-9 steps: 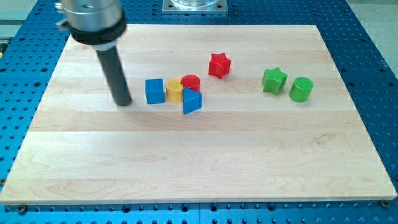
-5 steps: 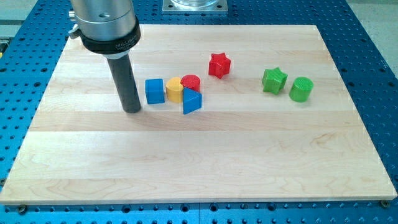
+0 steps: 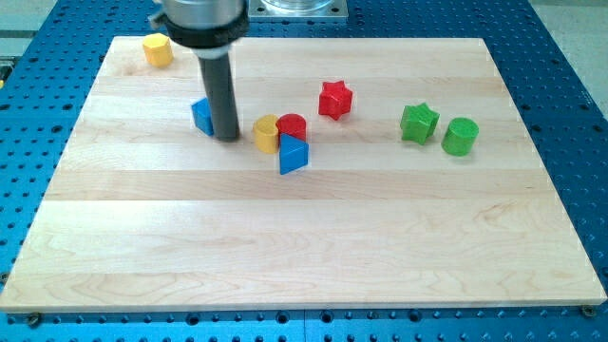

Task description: Place the cube bottom of the hexagon

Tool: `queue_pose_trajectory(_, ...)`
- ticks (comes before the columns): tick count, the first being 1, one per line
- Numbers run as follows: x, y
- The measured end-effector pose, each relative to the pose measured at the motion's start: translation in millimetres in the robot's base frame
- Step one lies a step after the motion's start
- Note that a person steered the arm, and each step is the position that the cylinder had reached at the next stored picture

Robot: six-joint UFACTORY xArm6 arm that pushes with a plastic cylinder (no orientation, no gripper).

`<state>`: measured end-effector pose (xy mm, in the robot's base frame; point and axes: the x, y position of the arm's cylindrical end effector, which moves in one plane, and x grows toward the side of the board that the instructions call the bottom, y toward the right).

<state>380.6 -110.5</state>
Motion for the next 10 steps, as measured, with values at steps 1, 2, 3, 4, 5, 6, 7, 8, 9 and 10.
queue_pose_trajectory(1,-37.8,-44.3)
queue_pose_trajectory(2,-36.5,-78.6)
queue_pose_trajectory(3,-17.9,-80.5)
queue_pose_trajectory(4,-32.8,-113.0)
queue_pose_trajectory(5,-43.4,-94.1)
queue_pose_trajectory(6,-42.1,-53.3)
queue_pose_trajectory(7,-57.2,-45.0)
queue_pose_trajectory(8,-70.6,-23.3)
queue_pose_trajectory(9,-86.9,-79.5)
queue_pose_trajectory(10,-98.1,-44.2)
